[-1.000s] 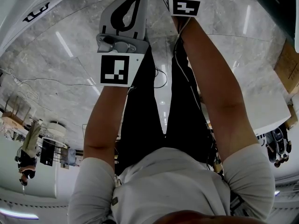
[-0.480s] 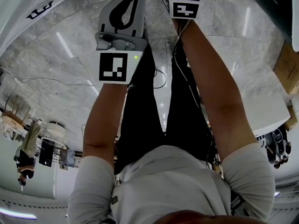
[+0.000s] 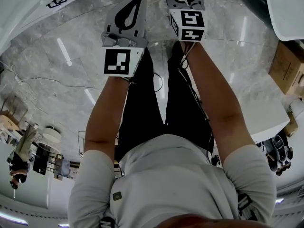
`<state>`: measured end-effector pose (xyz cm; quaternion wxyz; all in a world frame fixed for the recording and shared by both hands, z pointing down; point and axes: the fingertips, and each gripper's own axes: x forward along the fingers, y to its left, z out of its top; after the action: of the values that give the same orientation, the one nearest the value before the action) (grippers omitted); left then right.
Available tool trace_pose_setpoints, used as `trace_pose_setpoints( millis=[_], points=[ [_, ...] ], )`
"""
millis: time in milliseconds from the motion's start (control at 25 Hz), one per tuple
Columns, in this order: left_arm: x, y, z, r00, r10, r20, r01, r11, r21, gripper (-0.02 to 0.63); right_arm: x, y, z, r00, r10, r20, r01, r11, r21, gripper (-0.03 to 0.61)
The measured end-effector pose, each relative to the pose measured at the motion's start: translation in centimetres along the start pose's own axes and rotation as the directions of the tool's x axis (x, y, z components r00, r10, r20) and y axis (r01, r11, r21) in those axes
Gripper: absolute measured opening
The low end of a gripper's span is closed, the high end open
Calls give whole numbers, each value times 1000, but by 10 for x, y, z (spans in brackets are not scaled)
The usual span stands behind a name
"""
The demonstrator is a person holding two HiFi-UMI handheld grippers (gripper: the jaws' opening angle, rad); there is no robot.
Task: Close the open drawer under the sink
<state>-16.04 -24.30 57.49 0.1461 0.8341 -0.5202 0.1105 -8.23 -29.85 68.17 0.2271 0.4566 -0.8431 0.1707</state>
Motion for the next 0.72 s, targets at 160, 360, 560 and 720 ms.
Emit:
trace_pose_setpoints(
  millis=[160, 360, 560, 720],
  points=[
    [-26, -17, 37, 1000, 10, 17, -10, 999, -42, 9, -60, 14, 39, 998, 47, 39, -45, 998, -41, 174],
    [-64, -43, 100, 998, 5, 64, -3, 1000, -29, 9, -142, 24, 96, 991, 96, 97, -88, 993, -80, 118],
    [-99, -68, 169, 993, -16, 118, 11, 999, 42, 9, -213, 34, 159, 973, 158, 166, -133, 980, -148, 85],
    [-128, -89, 220, 986, -14, 165, 5, 998, 55, 9, -266, 45, 210, 948, 227, 223, -181, 961, -207, 62]
  ],
)
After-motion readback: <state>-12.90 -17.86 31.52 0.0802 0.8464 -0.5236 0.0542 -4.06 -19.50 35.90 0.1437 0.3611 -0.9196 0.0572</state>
